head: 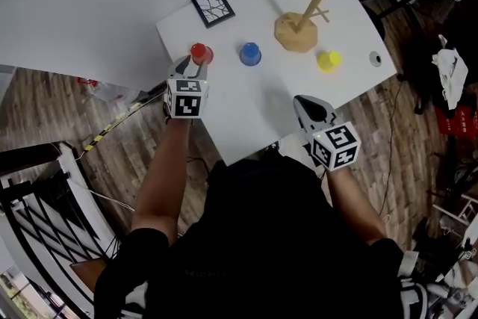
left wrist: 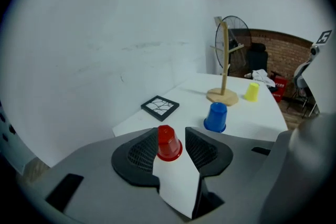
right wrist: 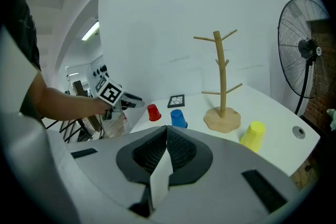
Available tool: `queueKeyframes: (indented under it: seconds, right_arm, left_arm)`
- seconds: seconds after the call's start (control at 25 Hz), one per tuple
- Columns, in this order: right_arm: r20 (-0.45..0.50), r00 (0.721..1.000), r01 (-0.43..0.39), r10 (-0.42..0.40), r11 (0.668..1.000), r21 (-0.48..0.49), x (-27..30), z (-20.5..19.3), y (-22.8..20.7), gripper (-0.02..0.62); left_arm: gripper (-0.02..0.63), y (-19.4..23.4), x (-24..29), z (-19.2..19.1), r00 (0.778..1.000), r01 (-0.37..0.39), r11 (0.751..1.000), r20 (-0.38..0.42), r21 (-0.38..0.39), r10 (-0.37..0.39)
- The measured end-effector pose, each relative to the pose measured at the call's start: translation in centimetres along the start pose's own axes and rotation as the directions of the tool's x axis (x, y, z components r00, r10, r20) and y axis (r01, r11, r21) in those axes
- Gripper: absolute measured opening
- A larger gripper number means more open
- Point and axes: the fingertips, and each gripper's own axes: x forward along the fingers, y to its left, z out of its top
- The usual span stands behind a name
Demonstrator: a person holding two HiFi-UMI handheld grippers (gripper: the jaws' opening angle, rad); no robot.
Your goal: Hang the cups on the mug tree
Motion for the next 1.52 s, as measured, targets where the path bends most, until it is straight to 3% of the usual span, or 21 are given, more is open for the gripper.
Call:
queueKeyframes:
  seconds: [0.24, 0.48, 0.76, 0.88, 1.24, 1.52]
  right_arm:
    - [-0.016, 1.0, 0.017, -0.017, 1.0, -0.007, -1.1, -0.8, 1.2, 0.006]
    - [-0.015, 0.999, 0.047, -0.047, 0.999, -0.002, -1.4, -0.9, 1.7, 0.006]
    - [-0.009, 0.998, 0.055, -0.055, 0.998, -0.01, -1.3, -0.6, 3.0, 0.006]
    - [-0.012, 0.998, 0.063, -0.063, 0.998, -0.01, -1.2, -0.8, 3.4, 0.006]
    - [0.02, 0.995, 0.095, -0.095, 0.995, -0.002, -0.8, -0.5, 5.9, 0.006]
    - [0.041, 0.993, 0.107, -0.107, 0.994, -0.001, -0.8, -0.8, 6.9, 0.006]
  left_arm:
    - [0.239, 1.3, 3.9, -0.9, 0.998, 0.018, 0.997, -0.068, 0.07, -0.013]
    - [0.273, 1.5, 6.6, -1.7, 0.99, 0.066, 0.998, -0.125, 0.013, -0.064]
    - [0.258, 1.9, 8.1, -3.8, 0.976, 0.079, 0.997, -0.207, 0.014, -0.074]
    - [0.25, 1.8, 7.8, -3.6, 0.98, 0.094, 0.995, -0.175, -0.016, -0.096]
    - [0.247, 1.9, 5.0, -1.9, 0.989, 0.127, 0.991, -0.076, 0.042, -0.124]
    - [0.245, 0.5, 1.4, 3.2, 0.98, 0.176, 0.983, 0.089, 0.054, -0.181]
